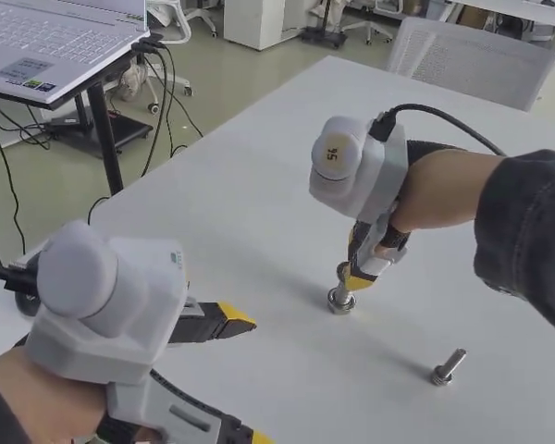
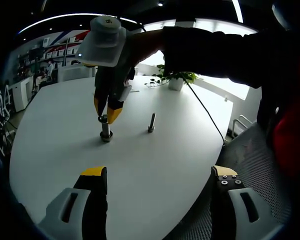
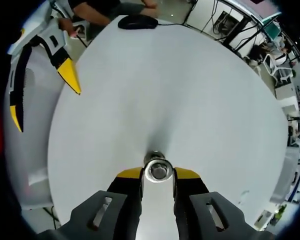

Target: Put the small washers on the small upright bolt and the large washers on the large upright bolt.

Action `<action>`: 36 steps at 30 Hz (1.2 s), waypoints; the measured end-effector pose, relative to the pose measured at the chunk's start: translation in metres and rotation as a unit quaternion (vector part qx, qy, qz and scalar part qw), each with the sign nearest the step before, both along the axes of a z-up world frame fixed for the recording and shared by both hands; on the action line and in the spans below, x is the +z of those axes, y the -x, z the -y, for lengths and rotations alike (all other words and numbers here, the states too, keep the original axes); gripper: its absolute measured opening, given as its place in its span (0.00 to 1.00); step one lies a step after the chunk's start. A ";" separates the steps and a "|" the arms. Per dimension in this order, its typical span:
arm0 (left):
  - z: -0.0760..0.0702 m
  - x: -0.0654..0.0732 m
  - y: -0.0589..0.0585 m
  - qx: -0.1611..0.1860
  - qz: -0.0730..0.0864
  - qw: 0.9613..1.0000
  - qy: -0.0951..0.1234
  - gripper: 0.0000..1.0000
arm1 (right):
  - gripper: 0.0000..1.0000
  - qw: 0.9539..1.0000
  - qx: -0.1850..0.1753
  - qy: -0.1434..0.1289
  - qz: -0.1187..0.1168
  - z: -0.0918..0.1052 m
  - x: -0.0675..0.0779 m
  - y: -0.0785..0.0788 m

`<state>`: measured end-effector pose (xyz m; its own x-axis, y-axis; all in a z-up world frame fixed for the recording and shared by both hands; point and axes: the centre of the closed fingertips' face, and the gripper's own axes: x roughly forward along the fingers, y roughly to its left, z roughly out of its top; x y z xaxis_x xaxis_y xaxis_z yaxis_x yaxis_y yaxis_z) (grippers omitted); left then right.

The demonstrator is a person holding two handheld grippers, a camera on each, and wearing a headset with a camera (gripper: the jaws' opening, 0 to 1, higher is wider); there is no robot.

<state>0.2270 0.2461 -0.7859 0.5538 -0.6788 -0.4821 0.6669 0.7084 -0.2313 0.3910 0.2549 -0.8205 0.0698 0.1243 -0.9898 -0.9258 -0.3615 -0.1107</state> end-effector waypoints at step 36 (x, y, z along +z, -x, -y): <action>0.001 0.001 0.000 0.000 0.000 1.000 0.005 0.85 | 0.24 0.999 -0.009 0.026 -0.021 0.003 -0.038 0.000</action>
